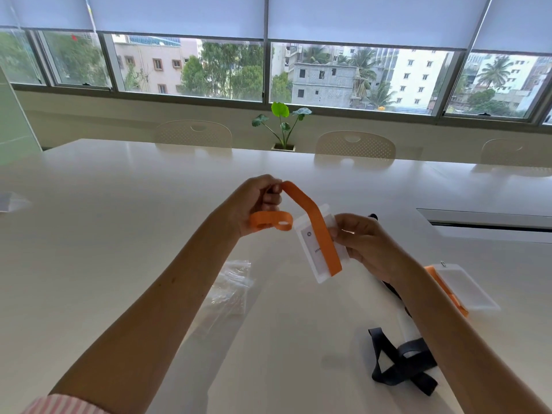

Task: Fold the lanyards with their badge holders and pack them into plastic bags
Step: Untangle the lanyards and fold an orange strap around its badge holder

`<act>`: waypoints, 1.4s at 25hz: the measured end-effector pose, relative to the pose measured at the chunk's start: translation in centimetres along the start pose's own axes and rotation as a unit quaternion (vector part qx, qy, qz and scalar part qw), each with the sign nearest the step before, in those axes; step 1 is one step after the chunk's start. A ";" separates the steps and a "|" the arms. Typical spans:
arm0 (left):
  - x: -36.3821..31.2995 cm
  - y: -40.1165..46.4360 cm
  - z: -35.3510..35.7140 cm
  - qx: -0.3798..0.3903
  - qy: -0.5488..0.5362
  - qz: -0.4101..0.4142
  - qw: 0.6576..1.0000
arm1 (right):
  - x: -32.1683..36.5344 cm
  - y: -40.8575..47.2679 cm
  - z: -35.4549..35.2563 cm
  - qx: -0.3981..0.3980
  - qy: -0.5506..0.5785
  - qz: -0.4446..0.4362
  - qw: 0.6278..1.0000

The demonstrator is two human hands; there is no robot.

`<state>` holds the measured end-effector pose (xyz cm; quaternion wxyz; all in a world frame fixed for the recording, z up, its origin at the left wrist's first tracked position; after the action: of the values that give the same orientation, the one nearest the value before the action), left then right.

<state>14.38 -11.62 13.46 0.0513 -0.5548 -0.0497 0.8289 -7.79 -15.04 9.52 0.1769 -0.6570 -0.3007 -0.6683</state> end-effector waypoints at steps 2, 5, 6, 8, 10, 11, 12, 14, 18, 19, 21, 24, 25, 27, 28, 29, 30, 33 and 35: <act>0.9 0.3 -0.4 0.006 -0.005 -0.045 0.999 | -0.1 -0.1 0.1 0.023 0.058 0.000 0.998; 2.5 0.6 -0.7 0.030 0.013 -0.120 0.992 | -0.2 0.0 0.2 0.040 0.110 -0.021 0.993; 3.1 0.6 -0.7 0.043 0.021 -0.146 0.988 | -0.2 0.0 0.1 0.041 0.116 -0.028 0.992; 4.0 0.6 -0.6 0.066 0.037 -0.186 0.980 | -0.1 0.1 0.0 0.041 0.117 -0.027 0.992; 4.6 0.6 -0.6 0.072 0.074 -0.211 0.972 | -0.1 0.2 -0.1 0.035 0.111 -0.018 0.993; 4.8 0.6 -0.6 0.070 0.108 -0.216 0.968 | -0.1 0.2 -0.2 0.029 0.109 -0.012 0.994; 5.0 0.5 -0.6 0.069 0.145 -0.218 0.963 | -0.1 0.3 -0.2 0.024 0.108 -0.005 0.994; 5.0 0.4 -0.5 0.066 0.212 -0.220 0.950 | 0.2 0.4 -0.3 0.019 0.116 0.008 0.993; 4.1 0.4 0.1 0.036 0.364 -0.056 0.929 | 1.6 1.1 -0.9 0.000 0.136 0.041 0.990; 3.8 0.4 0.4 0.037 0.360 0.017 0.932 | 2.0 1.4 -1.0 -0.002 0.133 0.048 0.990; 3.4 0.2 1.2 0.072 0.295 0.145 0.942 | 2.9 1.9 -1.1 -0.005 0.119 0.064 0.991; 3.4 0.0 3.0 0.099 0.276 0.242 0.925 | 4.0 2.6 -0.9 -0.015 0.105 0.089 0.990; 3.5 0.0 3.6 0.083 0.282 0.262 0.919 | 4.3 2.8 -0.8 -0.018 0.101 0.095 0.990; 3.7 0.6 4.5 0.021 0.302 0.289 0.908 | 5.0 3.1 -0.8 -0.022 0.094 0.096 0.991; 3.8 0.9 4.7 -0.013 0.324 0.289 0.901 | 5.4 3.2 -0.9 -0.021 0.093 0.094 0.991; 4.0 1.2 4.8 -0.039 0.346 0.281 0.895 | 5.7 3.3 -0.9 -0.021 0.096 0.093 0.991; 4.2 1.4 4.9 -0.051 0.361 0.271 0.891 | 6.1 3.3 -1.0 -0.021 0.100 0.092 0.990; 5.0 1.3 4.6 -0.059 0.353 0.230 0.905 | 6.8 3.5 -1.4 -0.027 0.100 0.096 0.990; 5.3 1.3 4.4 -0.063 0.339 0.214 0.914 | 6.9 3.5 -1.7 -0.029 0.095 0.114 0.988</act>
<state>8.29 -12.31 10.10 -0.1485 -0.8021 0.0386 0.5772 -7.35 -17.66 16.97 0.2609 -0.6255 -0.1861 -0.7114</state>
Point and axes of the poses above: each hand's wrist, its own y-axis towards the middle knuckle, its own z-axis out of the palm, x = y × z, the point moved 2 cm from there along y, towards the middle knuckle, and after that the axes turned 2 degrees about -x, right-handed, at the moved point
